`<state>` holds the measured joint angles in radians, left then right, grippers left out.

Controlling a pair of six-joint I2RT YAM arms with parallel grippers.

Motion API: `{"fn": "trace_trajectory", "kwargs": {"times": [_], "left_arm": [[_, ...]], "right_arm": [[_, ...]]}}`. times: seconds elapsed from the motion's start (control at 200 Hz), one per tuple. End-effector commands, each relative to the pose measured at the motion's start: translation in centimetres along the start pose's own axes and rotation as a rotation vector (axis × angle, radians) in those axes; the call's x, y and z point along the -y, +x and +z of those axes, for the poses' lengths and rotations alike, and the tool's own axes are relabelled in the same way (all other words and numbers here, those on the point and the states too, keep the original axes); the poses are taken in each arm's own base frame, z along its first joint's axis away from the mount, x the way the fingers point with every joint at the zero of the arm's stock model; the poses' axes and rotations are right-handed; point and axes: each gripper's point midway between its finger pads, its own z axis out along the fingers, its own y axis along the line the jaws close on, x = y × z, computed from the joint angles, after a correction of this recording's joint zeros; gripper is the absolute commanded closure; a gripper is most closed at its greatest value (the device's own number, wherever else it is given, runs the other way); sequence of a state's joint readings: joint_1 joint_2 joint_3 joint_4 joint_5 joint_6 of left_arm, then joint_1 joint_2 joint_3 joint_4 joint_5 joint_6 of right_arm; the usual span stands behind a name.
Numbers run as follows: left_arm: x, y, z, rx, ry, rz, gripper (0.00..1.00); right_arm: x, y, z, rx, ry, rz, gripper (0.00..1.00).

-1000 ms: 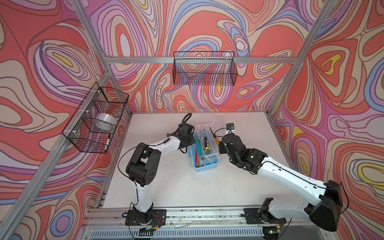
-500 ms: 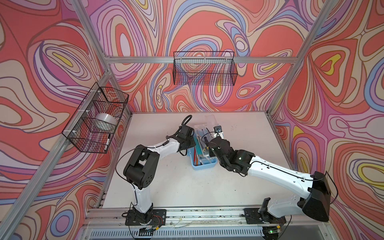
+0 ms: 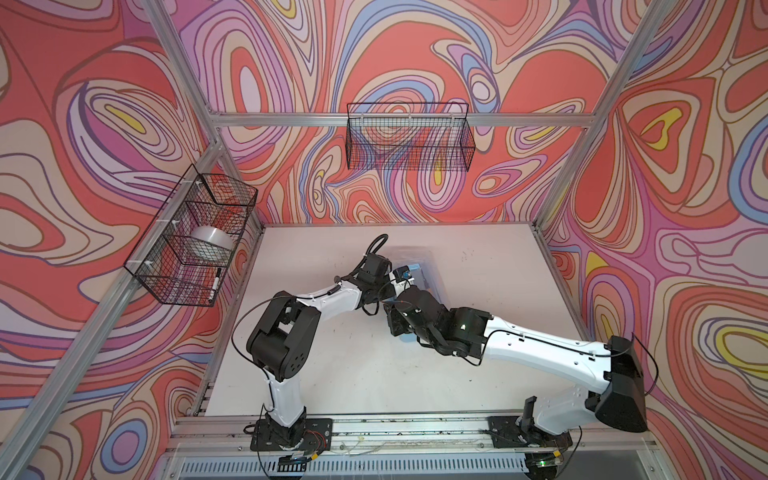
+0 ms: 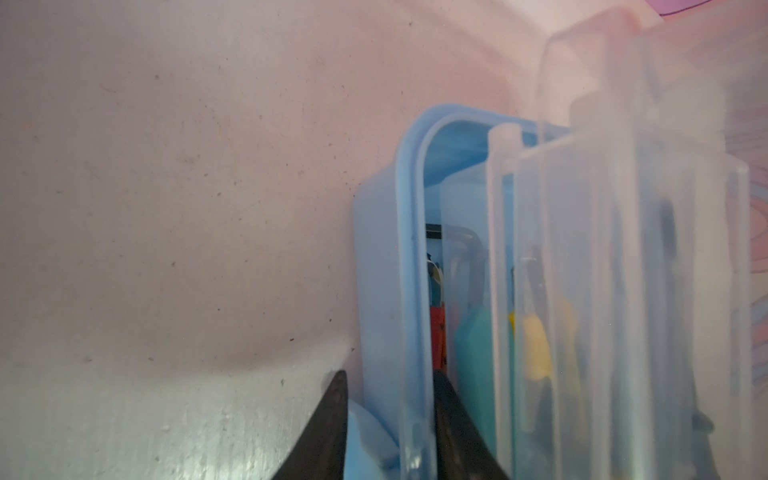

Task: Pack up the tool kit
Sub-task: 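Press the lid down onto the box, release, and withdraw the right gripper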

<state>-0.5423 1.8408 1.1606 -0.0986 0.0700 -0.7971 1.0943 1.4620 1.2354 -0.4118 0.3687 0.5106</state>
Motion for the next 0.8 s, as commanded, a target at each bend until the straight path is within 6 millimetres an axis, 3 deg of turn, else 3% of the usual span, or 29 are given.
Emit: {"fn": "trace_trajectory", "kwargs": {"times": [0.0, 0.16, 0.265, 0.33, 0.355, 0.376, 0.391, 0.586, 0.796], "left_arm": [[1.8, -1.3, -1.4, 0.045, 0.072, -0.002, 0.65], [1.0, -1.8, -2.0, 0.061, 0.047, 0.005, 0.6], [0.1, -2.5, -2.8, 0.078, 0.016, 0.021, 0.54], [-0.6, -3.4, -3.7, 0.106, -0.02, 0.033, 0.39], [-1.0, -3.7, -4.1, 0.123, -0.044, 0.039, 0.24], [-1.3, -4.0, -4.5, 0.137, -0.067, 0.045, 0.06], [-1.6, -4.2, -4.8, 0.146, -0.086, 0.049, 0.01], [-4.5, -5.9, -7.6, 0.196, -0.278, 0.119, 0.0], [-5.2, -3.3, -8.5, 0.143, -0.227, 0.14, 0.04]], "right_arm": [[-0.7, -1.0, -1.2, 0.019, -0.048, 0.034, 0.65], [1.6, -2.3, -1.7, 0.051, 0.031, 0.045, 0.63], [4.3, -3.0, -1.7, 0.054, 0.057, 0.114, 0.61], [6.3, -3.5, -1.5, 0.058, 0.054, 0.162, 0.6], [7.0, -3.7, -1.5, 0.061, 0.057, 0.177, 0.59], [7.5, -3.7, -1.5, 0.063, 0.06, 0.187, 0.59], [8.1, -3.9, -1.4, 0.066, 0.064, 0.195, 0.59], [12.7, -4.4, -0.6, 0.055, 0.133, 0.229, 0.59], [18.0, -4.1, 0.4, 0.045, 0.162, 0.31, 0.6]]}}
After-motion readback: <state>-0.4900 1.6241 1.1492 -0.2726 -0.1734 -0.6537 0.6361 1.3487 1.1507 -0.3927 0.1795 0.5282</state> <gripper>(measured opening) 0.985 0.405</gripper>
